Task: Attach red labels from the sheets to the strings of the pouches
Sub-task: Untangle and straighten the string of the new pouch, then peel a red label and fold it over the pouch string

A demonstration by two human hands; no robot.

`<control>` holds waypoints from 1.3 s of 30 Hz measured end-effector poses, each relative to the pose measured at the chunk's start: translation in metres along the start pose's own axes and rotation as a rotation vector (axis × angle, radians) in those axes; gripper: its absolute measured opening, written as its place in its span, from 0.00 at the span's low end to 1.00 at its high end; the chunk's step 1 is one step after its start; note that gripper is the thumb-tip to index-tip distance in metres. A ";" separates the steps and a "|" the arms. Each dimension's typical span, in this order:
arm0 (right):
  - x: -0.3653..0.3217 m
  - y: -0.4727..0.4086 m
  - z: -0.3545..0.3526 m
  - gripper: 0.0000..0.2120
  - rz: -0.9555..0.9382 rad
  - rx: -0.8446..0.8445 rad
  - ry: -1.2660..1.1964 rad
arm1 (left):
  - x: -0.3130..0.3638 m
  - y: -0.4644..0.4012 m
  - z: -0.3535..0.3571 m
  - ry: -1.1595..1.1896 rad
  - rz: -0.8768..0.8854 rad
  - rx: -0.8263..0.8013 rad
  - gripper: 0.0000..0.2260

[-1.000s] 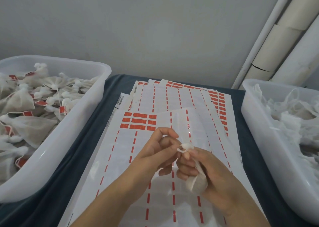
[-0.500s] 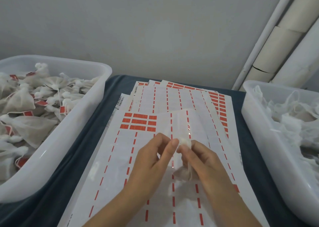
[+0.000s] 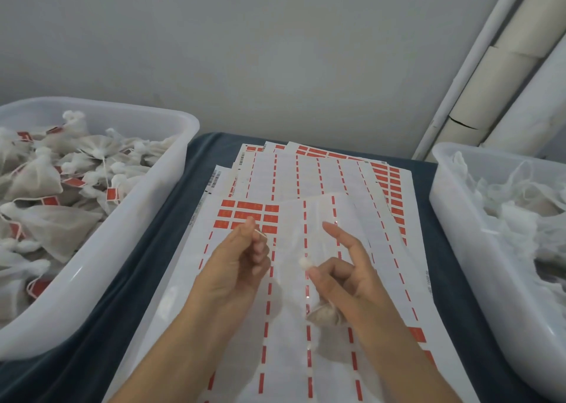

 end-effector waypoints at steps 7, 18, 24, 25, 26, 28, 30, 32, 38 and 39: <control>0.006 0.000 0.005 0.21 -0.030 -0.061 0.165 | -0.005 -0.005 -0.003 0.032 0.041 -0.115 0.12; 0.004 -0.154 0.032 0.24 -0.171 -0.089 1.374 | -0.012 -0.024 -0.005 -0.629 0.522 0.141 0.14; -0.032 -0.182 0.030 0.14 0.060 -0.347 1.174 | -0.011 -0.036 -0.011 -0.861 0.684 0.166 0.11; -0.041 -0.179 0.027 0.11 0.056 -0.400 1.133 | -0.010 -0.034 -0.010 -0.873 0.708 0.162 0.12; -0.051 -0.175 0.024 0.08 0.052 -0.451 1.079 | -0.009 -0.033 -0.008 -0.875 0.732 0.159 0.14; -0.070 -0.163 0.020 0.05 0.036 -0.547 0.978 | -0.007 -0.029 -0.004 -0.877 0.807 0.155 0.16; -0.088 -0.149 0.017 0.05 -0.004 -0.607 0.958 | -0.006 -0.026 -0.002 -0.892 0.906 0.151 0.18; -0.101 -0.138 0.013 0.07 -0.050 -0.635 0.957 | -0.005 -0.022 0.000 -0.888 0.978 0.146 0.19; -0.119 -0.116 0.015 0.03 -0.164 -0.583 0.830 | 0.003 -0.009 0.007 -0.853 1.255 0.187 0.17; -0.121 -0.113 0.017 0.03 -0.184 -0.581 0.822 | 0.005 -0.007 0.007 -0.841 1.295 0.195 0.18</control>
Point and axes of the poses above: each hand's wrist, its own y-axis away from the middle knuckle, its own z-axis out of the palm, x = y × z, the point moved 1 cm from there along -y, towards the middle knuckle, and after that the axes turned 9 degrees about x, right-handed, at the moved point
